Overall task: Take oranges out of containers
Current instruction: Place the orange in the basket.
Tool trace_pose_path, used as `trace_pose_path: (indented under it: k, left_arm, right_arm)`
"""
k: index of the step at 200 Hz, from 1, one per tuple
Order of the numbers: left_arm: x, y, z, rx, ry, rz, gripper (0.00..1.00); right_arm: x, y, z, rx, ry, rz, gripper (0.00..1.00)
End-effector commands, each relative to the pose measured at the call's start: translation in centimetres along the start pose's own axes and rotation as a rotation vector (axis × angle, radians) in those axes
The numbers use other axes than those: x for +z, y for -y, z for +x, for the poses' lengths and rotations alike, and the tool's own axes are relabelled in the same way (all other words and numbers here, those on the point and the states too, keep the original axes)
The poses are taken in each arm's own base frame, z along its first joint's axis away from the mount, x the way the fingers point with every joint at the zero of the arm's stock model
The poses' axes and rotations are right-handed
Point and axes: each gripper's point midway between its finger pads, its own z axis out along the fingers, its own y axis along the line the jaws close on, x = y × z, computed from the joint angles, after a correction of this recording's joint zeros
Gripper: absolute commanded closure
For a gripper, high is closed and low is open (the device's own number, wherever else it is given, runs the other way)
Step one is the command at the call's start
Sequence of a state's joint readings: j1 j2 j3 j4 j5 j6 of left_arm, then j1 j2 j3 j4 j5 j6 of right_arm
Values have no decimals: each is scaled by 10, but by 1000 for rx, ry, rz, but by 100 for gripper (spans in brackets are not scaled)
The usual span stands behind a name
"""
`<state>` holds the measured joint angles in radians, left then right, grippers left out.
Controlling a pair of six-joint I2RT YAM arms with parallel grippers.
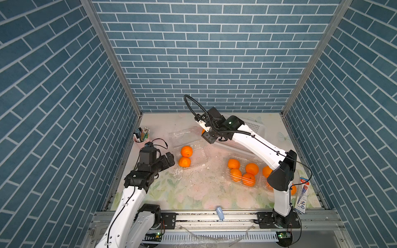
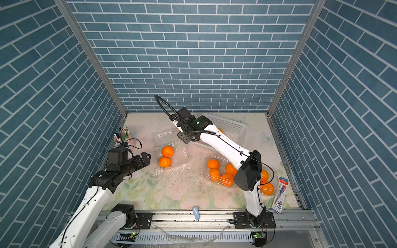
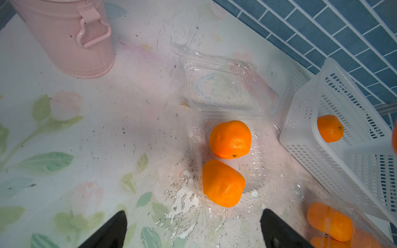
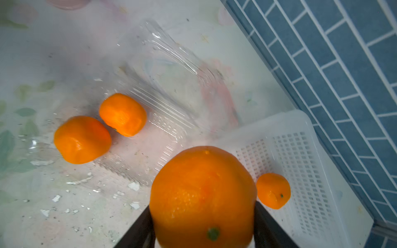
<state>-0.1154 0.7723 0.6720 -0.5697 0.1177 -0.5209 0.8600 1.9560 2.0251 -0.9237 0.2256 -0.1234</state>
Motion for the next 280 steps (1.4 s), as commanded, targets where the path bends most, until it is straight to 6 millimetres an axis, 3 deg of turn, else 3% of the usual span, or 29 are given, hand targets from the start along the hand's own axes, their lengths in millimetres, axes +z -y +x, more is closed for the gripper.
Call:
trace_pose_path:
  k: [1, 28, 50, 78, 110, 175, 276, 280]
  left_arm:
    - [1, 0, 3, -2, -8, 4, 2]
    - [1, 0, 3, -4, -10, 8, 2]
    - [2, 1, 4, -3, -15, 12, 2]
    - [2, 1, 4, -3, -18, 11, 2]
    - [1, 3, 3, -2, -21, 15, 2]
    - [2, 2, 3, 2, -36, 7, 2]
    - [5, -5, 15, 19, -98, -31, 1]
    - [1, -1, 8, 20, -83, -21, 1]
  right_arm:
    - [0, 53, 29, 190, -38, 96, 47]
    - [6, 103, 68, 389, -67, 160, 48]
    - [21, 132, 101, 519, -102, 193, 48]
    - [40, 157, 132, 618, -135, 229, 49]
    - [63, 181, 148, 681, -136, 236, 49]
    - [108, 197, 163, 695, -158, 230, 51]
    - [147, 196, 185, 741, -178, 210, 49]
    - [147, 196, 186, 742, -178, 211, 49]
